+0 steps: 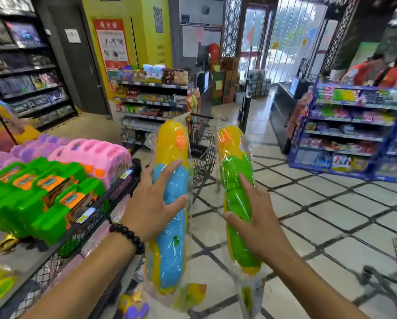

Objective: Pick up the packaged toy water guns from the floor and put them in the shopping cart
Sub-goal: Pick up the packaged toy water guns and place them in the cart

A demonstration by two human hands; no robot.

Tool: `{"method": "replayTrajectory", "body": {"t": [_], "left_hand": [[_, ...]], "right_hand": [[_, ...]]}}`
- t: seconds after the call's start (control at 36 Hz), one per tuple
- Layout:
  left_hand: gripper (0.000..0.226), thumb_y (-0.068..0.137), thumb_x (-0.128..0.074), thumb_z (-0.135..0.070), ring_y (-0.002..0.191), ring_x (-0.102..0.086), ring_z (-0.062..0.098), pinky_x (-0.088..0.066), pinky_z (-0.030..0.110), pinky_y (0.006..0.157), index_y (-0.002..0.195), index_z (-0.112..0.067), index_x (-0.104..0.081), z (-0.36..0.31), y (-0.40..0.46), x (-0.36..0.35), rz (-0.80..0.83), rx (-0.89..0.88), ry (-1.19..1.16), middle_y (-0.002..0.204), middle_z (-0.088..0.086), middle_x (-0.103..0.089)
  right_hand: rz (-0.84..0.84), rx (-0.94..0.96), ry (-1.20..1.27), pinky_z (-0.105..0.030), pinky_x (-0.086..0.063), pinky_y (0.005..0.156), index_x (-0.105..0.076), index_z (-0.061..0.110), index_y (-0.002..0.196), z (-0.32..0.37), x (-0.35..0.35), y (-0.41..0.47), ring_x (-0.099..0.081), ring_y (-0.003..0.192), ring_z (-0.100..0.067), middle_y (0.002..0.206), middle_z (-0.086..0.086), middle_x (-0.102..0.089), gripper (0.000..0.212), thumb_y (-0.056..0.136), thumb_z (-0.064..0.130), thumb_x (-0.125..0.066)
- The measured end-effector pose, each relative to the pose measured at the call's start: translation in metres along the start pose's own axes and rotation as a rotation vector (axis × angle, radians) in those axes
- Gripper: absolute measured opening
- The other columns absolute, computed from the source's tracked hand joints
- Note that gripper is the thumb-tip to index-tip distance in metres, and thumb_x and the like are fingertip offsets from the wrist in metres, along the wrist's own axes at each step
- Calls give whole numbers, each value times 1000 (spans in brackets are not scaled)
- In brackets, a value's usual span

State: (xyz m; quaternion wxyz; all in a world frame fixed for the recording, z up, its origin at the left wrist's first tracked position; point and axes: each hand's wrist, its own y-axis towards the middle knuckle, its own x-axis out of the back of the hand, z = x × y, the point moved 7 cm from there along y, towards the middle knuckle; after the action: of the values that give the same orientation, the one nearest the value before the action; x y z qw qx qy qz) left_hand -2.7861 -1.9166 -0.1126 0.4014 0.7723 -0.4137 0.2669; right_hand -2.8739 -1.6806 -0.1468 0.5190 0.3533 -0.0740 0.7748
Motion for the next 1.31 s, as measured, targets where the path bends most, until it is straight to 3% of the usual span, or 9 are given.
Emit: {"method": "replayTrajectory", "body": {"t": [0.14, 0.28, 0.36, 0.47, 0.58, 0.75, 1.08, 1.22, 1.31], "left_hand": [[77, 85, -71, -55, 127, -47, 24, -44, 32, 100, 146, -63, -24, 25, 62, -37, 8, 35, 18, 144, 1, -30], [77, 84, -69, -57, 131, -45, 28, -46, 41, 104, 144, -66, -21, 39, 140, -70, 7, 83, 61, 147, 7, -31], [80, 84, -70, -54, 137, -41, 28, -41, 39, 110, 145, -65, -21, 43, 192, -83, -13, 109, 91, 147, 9, -32], [80, 84, -73, -50, 126, -44, 24, -38, 32, 105, 148, -60, -25, 53, 248, -91, -77, 136, 119, 129, -2, -33], [81, 83, -72, -53, 124, -47, 29, -40, 38, 108, 148, -60, -24, 74, 284, -101, -66, 192, 181, 126, 7, -38], [78, 84, -72, -54, 126, -48, 25, -40, 32, 102, 147, -59, -26, 111, 344, -128, -46, 229, 198, 138, 0, -33], [79, 85, -67, -59, 132, -45, 31, -46, 41, 106, 146, -67, -18, 232, 511, -193, 0, 232, 136, 148, 8, -28], [81, 86, -67, -60, 120, -57, 33, -55, 43, 93, 143, -73, -11, 278, 588, -215, 66, 227, 153, 157, 8, -20], [80, 87, -66, -59, 113, -58, 31, -55, 45, 90, 143, -72, -10, 298, 623, -228, 104, 245, 163, 155, 6, -20]], "right_hand": [[32, 35, 36, -46, -26, 124, -4, 68, 150, -33, -15, 77, -14, 155, -16, 165, 8, -11, 95, 90, 41, -73], [50, 76, 52, -35, -19, 123, -3, 66, 152, -67, -22, 169, -6, 156, -12, 169, 7, -4, 94, 92, 39, -71], [99, 77, 67, -39, -24, 123, -3, 67, 151, -86, -24, 226, -11, 156, -17, 169, 7, -4, 93, 92, 42, -71], [134, 103, 93, -47, -28, 123, -2, 68, 150, -105, -28, 300, -15, 156, -20, 168, 7, -5, 93, 91, 44, -70], [171, 97, 108, -52, -33, 119, -2, 66, 151, -120, -39, 357, -20, 154, -24, 165, 4, -12, 94, 91, 43, -70], [193, 100, 120, -51, -26, 123, -5, 61, 154, -145, -63, 429, -15, 155, -18, 167, 10, -8, 96, 88, 43, -73], [199, 30, 70, -44, -24, 124, -7, 62, 154, -181, -126, 609, -17, 154, -18, 166, 7, -11, 92, 92, 41, -71], [180, 4, 64, -29, -15, 114, -7, 60, 155, -182, -157, 684, -9, 156, -14, 169, 8, -4, 91, 93, 41, -71], [176, -38, 64, -29, -15, 116, -9, 59, 156, -193, -177, 719, -9, 156, -15, 169, 5, -5, 92, 92, 41, -72]]}}
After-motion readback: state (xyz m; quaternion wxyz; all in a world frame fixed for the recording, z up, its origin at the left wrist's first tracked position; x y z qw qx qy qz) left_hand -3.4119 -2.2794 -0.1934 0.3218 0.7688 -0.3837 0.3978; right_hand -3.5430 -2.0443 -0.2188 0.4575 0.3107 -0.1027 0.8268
